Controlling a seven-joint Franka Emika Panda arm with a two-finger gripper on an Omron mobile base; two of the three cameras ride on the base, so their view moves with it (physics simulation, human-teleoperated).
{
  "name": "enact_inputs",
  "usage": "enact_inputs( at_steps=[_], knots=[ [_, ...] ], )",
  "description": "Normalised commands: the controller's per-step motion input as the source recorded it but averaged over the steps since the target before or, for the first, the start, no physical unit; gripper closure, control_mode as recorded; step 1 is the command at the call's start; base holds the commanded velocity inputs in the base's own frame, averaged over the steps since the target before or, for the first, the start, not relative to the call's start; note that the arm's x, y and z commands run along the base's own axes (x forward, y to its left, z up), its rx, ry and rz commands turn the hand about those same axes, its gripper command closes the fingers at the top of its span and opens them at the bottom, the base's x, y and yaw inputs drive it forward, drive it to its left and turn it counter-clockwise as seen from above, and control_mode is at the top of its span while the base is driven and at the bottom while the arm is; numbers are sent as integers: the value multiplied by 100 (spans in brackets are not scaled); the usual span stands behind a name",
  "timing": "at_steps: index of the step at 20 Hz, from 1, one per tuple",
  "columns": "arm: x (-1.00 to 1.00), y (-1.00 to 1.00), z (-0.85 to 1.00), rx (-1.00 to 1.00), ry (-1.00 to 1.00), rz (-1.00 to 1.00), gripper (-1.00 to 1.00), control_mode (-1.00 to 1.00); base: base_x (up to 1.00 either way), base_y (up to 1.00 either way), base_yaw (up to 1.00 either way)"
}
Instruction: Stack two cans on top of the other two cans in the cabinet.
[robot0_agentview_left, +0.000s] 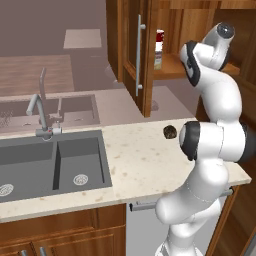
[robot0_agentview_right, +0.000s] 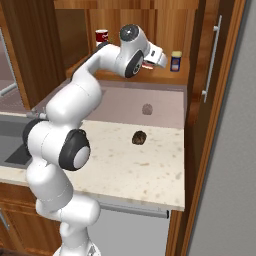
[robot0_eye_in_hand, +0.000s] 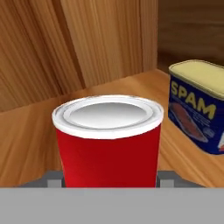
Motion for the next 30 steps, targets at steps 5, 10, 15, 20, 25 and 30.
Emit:
enact_inputs(
  at_steps=[5, 10, 15, 20, 25, 30],
  knots=[
    [0, 0, 35, 0, -17, -12, 100, -100, 0, 0, 0],
    [0, 0, 17, -8, -17, -20, 100, -100, 0, 0, 0],
    [3, 0, 22, -5, -17, -18, 100, -100, 0, 0, 0],
    [9, -6, 17, -6, -3, -15, 100, -100, 0, 0, 0],
    [10, -14, 8, -8, 4, -9, 100, -100, 0, 0, 0],
    [9, -16, 13, -4, 6, -6, 100, -100, 0, 0, 0]
  ],
)
